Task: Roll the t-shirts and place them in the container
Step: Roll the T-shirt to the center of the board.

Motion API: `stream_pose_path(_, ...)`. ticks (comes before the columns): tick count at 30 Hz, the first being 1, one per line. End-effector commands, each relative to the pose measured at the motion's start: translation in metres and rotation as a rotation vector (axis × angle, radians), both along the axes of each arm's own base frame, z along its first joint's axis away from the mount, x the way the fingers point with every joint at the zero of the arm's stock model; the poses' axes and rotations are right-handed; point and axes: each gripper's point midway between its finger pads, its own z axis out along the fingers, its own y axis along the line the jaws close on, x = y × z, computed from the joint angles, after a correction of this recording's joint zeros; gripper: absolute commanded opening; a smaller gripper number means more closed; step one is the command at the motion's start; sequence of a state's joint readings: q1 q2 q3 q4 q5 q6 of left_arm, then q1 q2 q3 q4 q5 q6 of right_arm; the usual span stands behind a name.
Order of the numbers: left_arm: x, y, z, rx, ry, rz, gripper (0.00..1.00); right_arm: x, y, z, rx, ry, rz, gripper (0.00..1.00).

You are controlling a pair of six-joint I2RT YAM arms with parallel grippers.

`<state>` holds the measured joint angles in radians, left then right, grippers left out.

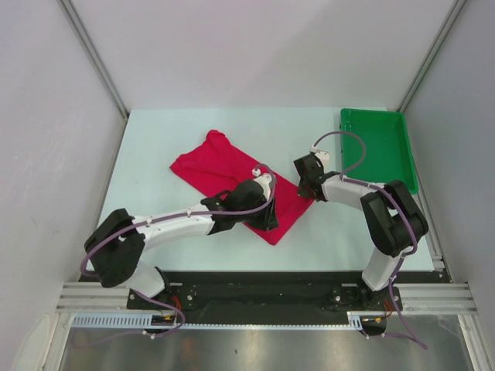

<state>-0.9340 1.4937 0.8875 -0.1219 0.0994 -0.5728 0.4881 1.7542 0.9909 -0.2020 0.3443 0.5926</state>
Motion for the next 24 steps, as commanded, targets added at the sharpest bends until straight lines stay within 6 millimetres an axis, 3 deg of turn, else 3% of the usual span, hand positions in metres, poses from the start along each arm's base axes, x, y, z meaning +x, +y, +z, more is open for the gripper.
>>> stream_pose_path(1,0.015,-0.021,0.028,-0.047,-0.058,-0.015,0.37,-0.006,-0.007,-0.017,-0.046,0.039,-0.003,0.0)
stream_pose_path(3,0.023,-0.029,0.03,-0.063,-0.066,0.004,0.37,-0.006,-0.008,-0.017,-0.052,0.041,-0.002,0.0)
stream_pose_path(7,0.041,-0.041,0.004,-0.018,-0.062,0.046,0.37,-0.006,-0.006,-0.015,-0.042,0.038,0.003,0.0)
stream_pose_path(12,0.056,-0.053,-0.011,-0.009,-0.062,0.082,0.3,-0.005,-0.004,-0.009,-0.033,0.026,0.013,0.0)
stream_pose_path(19,0.051,-0.055,-0.039,0.025,-0.017,0.088,0.18,-0.004,-0.003,0.004,-0.02,0.004,0.018,0.0)
stream_pose_path(22,0.05,-0.059,-0.044,0.015,-0.012,0.089,0.14,-0.003,-0.003,0.015,-0.009,-0.017,0.021,0.07)
stream_pose_path(24,0.047,-0.058,-0.051,0.024,-0.003,0.088,0.11,-0.003,-0.004,0.023,-0.001,-0.029,0.021,0.18)
